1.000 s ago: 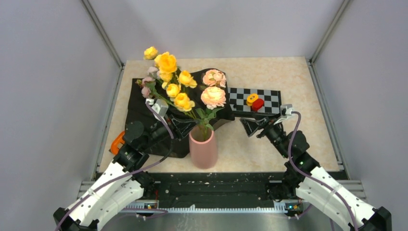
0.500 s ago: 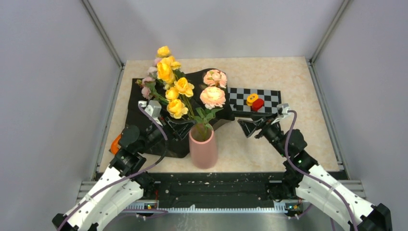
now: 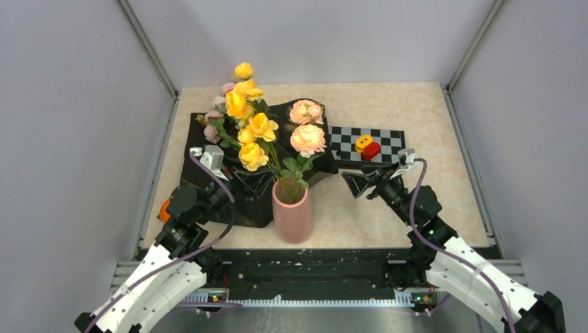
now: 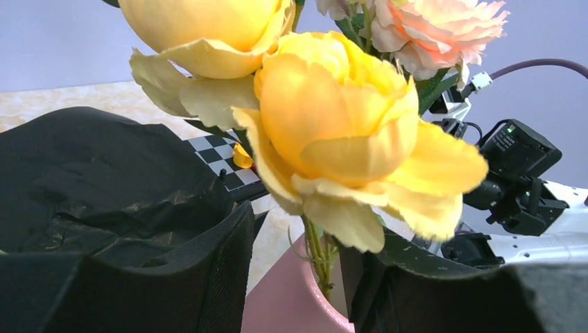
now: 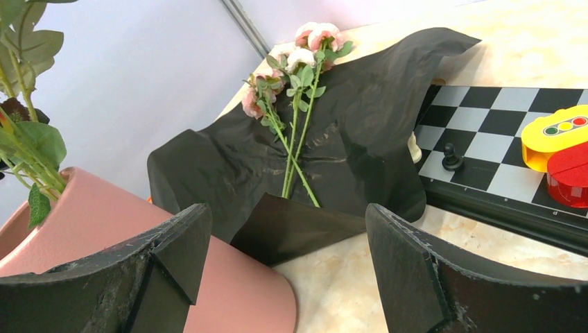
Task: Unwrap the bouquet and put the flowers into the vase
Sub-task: Insert the fake flower into the vase.
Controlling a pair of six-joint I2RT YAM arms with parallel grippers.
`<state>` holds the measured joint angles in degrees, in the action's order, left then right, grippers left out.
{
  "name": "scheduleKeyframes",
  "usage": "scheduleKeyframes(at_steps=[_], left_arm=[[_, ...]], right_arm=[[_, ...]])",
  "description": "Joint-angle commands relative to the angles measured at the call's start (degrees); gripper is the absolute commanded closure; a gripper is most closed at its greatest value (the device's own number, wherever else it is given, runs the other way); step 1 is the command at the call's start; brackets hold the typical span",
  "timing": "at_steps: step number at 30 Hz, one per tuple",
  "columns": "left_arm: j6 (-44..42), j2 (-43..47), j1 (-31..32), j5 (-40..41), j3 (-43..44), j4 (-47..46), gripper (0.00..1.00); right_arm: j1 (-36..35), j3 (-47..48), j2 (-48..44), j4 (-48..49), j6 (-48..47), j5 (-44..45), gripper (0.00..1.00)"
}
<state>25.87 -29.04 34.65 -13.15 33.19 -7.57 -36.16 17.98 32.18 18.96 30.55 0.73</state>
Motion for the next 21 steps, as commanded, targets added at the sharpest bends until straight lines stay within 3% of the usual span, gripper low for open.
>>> scheduleKeyframes(at_steps=[1,8,17,21], left_arm=[[0.8,-0.89,0.28,2.22,1.12,-3.37,0.5],[1.7,-1.97,0.19,2.11,1.47,-7.8,0.6],[1.28,-2.94,0.26,-4.7,2.56,-6.85,0.97],[1.46,-3.73,0.31,-7.65,2.44,-4.38,1.0]], right_arm=[[0.59,0.05,0.64,3.74,0.65,-0.55,0.16],[0.57,0.13,0.92,3.89,0.61,-0.55,0.17],[0.57,0.11,1.16,3.33,0.22,-2.3,0.16],[0.57,0.13,1.54,3.44,0.21,-2.57,0.16]])
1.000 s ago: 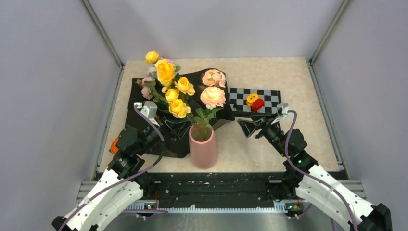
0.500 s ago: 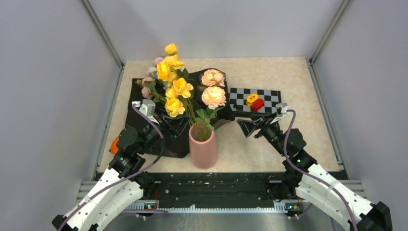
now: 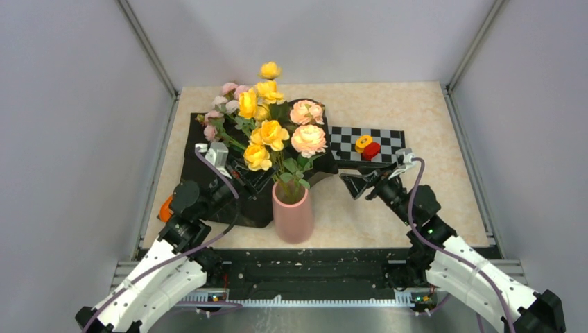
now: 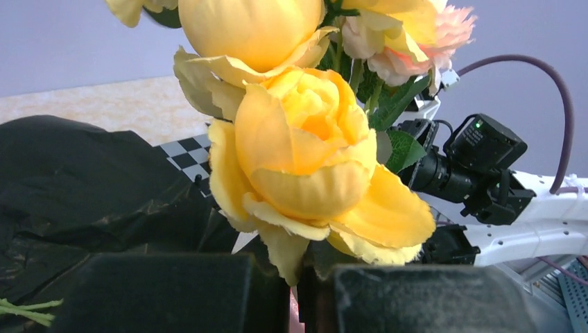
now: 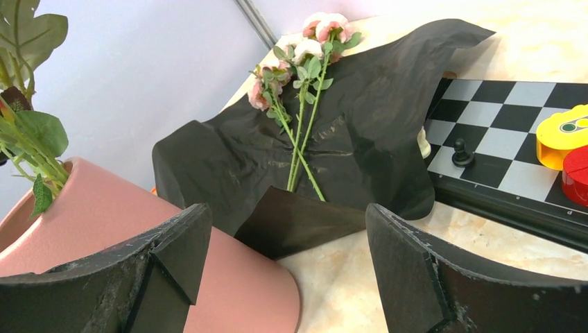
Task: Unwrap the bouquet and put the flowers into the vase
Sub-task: Insert the fake flower into the vase.
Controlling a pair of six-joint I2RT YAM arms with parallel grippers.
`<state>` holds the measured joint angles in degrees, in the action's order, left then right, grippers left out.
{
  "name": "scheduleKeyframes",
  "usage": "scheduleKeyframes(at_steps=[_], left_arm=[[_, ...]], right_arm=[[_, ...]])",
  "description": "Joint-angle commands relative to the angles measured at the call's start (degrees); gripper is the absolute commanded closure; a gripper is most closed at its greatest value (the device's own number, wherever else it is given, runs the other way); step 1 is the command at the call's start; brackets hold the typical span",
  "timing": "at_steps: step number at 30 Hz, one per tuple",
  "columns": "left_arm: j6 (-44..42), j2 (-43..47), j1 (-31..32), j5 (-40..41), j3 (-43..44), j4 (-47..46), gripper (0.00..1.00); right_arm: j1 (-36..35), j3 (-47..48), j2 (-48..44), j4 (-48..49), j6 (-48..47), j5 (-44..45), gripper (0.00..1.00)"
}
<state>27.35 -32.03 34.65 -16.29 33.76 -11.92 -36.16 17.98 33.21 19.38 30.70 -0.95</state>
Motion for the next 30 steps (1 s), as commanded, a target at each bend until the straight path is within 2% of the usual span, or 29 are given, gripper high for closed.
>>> scheduleKeyframes(at_steps=[1,20,26,30], left_arm=[[-0.02,-0.75,0.29,-4.9,1.65,0.5,1.0],[0.17,0.81,0.26,-5.06,-2.95,4.6,0.98],[0.33,2.09,0.32,-1.99,-2.64,5.77,0.75],[-0.07,2.33,0.23,-1.08,-2.12,6.49,0.45]], right_arm=[[0.57,0.08,0.66,3.08,0.04,-0.95,0.16],[0.57,-0.14,3.27,4.62,0.59,-1.77,0.16],[0.57,-0.06,3.26,4.62,0.6,-1.82,0.16],[0.57,0.28,3.26,4.24,0.33,-1.81,0.16]])
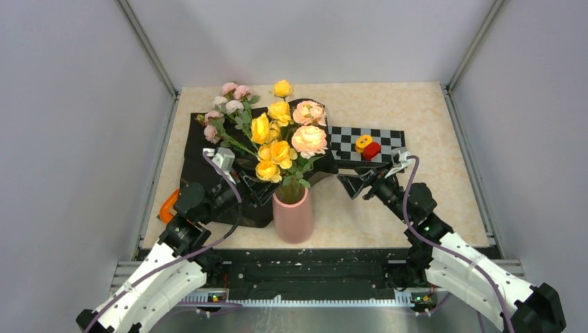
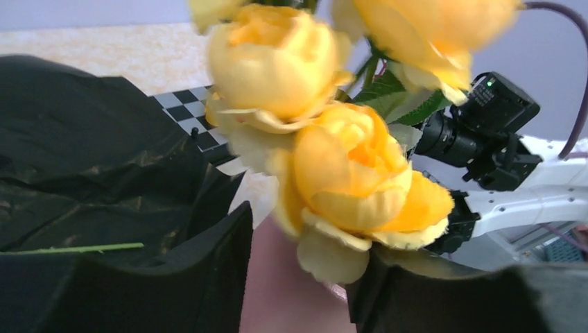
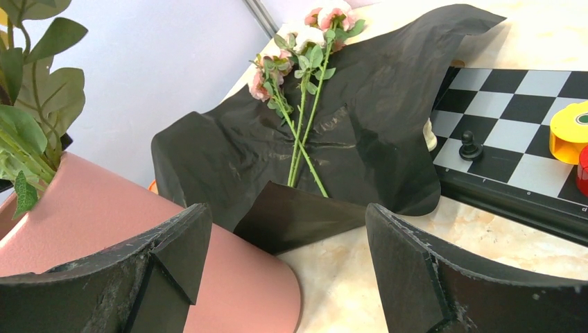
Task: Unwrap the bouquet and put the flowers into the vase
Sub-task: Insert the fake flower into the vase.
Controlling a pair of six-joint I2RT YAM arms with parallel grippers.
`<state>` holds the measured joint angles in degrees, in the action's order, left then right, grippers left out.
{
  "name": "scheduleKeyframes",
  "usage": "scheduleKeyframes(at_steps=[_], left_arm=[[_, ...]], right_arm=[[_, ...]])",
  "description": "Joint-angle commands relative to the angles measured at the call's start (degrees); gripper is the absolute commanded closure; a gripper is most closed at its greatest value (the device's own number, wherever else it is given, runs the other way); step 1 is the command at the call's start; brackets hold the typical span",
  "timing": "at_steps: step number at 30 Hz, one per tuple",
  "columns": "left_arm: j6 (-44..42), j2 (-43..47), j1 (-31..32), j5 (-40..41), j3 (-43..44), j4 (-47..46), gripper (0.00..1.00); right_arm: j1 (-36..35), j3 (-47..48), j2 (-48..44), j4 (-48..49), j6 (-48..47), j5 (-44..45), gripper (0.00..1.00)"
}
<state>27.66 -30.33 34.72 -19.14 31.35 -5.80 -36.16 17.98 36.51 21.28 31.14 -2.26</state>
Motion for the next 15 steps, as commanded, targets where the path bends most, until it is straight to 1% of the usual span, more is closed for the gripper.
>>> scheduleKeyframes(at_steps=[1,3,5,7,15], left_arm=[[-0.6,0.69,0.19,1.92,0.55,0.94,0.35],[-1.04,0.81,0.2,2.16,1.43,2.34,0.17],[-1.72,1.16,0.18,2.54,2.15,3.64,0.03],[-2.5,1.68,0.22,2.82,2.9,4.65,0.01],[-4.85,5.55,0.14,4.62,6.36,11.39,0.01]], right_arm=[[0.57,0.26,-0.04,2.27,-0.15,-0.51,0.16],[0.57,0.2,-0.03,2.11,-0.2,-0.59,0.16],[0.57,0.06,-0.01,2.1,-0.2,-0.53,0.16],[0.57,-0.04,0.01,2.18,-0.16,-0.45,0.16],[0.57,0.04,-0.06,1.86,-0.33,-0.43,0.16]])
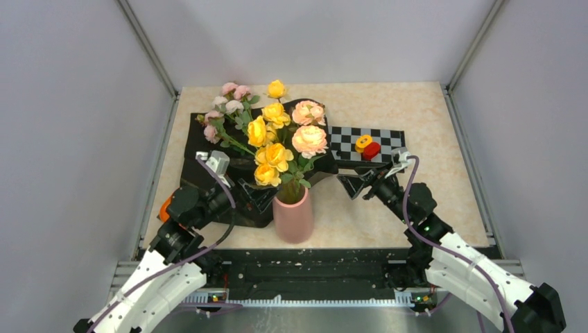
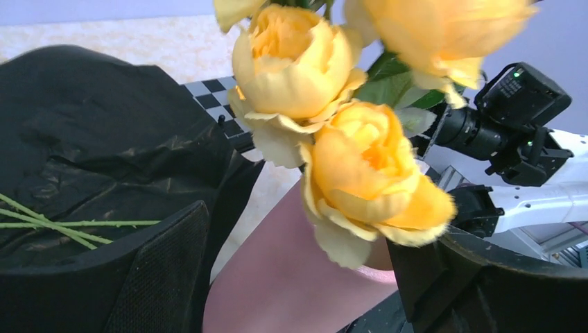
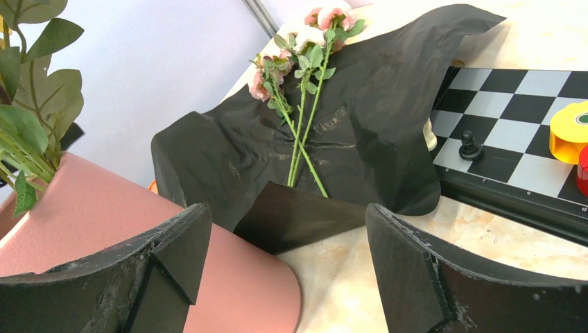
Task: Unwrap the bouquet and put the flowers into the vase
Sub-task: Insert the fake flower into the vase, then pick up the fake flower from the wrapping paper.
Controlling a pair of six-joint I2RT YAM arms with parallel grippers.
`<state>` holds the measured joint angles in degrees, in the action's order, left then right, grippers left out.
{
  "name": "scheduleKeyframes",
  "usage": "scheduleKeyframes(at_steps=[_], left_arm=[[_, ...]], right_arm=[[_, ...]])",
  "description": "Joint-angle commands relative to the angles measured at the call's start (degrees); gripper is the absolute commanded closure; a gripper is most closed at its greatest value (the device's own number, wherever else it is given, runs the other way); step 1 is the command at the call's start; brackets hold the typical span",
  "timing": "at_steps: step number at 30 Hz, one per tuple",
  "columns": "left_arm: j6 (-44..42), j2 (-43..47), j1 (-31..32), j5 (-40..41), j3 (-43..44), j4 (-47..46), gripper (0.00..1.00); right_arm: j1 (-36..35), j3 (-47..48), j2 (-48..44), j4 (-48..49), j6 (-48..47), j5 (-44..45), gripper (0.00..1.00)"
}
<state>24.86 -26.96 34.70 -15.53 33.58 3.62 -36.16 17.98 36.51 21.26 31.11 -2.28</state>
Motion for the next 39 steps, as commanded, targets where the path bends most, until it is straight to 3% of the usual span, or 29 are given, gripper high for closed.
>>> scheduleKeyframes(at_steps=[1,6,10,20,26,32,39], left_arm=[[-2.48,2.14,0.11,0.36,5.36,2.89,0.01],[-5.34,-0.88,0.14,-2.89,13.99,10.79,0.01],[-8.5,-1.75,0.11,-0.51,18.2,13.12,0.01],[-11.52,-9.79,0.09,23.41,31.34,19.55,0.01],[-10.33,-14.55,-1.06,33.74,37.15,21.43,0.01],[-8.07,-24.28,-6.59,32.4,48.39,31.08,0.01],[1.61,-31.12,-28.84,11.61,48.34,28.29,0.01]], right_arm=[[0.63,0.04,-0.03,1.94,-0.27,-0.46,0.16],[0.57,0.13,0.26,2.25,-0.32,-0.7,0.16],[0.57,0.2,0.4,2.41,-0.2,-0.88,0.16],[0.59,1.26,0.35,0.09,-1.06,-0.45,0.15],[0.57,5.64,0.51,-8.73,-5.96,1.44,0.11],[0.57,9.75,3.68,-15.31,-7.04,1.19,0.09],[0.57,12.6,5.84,-19.91,-7.22,-1.09,0.09]])
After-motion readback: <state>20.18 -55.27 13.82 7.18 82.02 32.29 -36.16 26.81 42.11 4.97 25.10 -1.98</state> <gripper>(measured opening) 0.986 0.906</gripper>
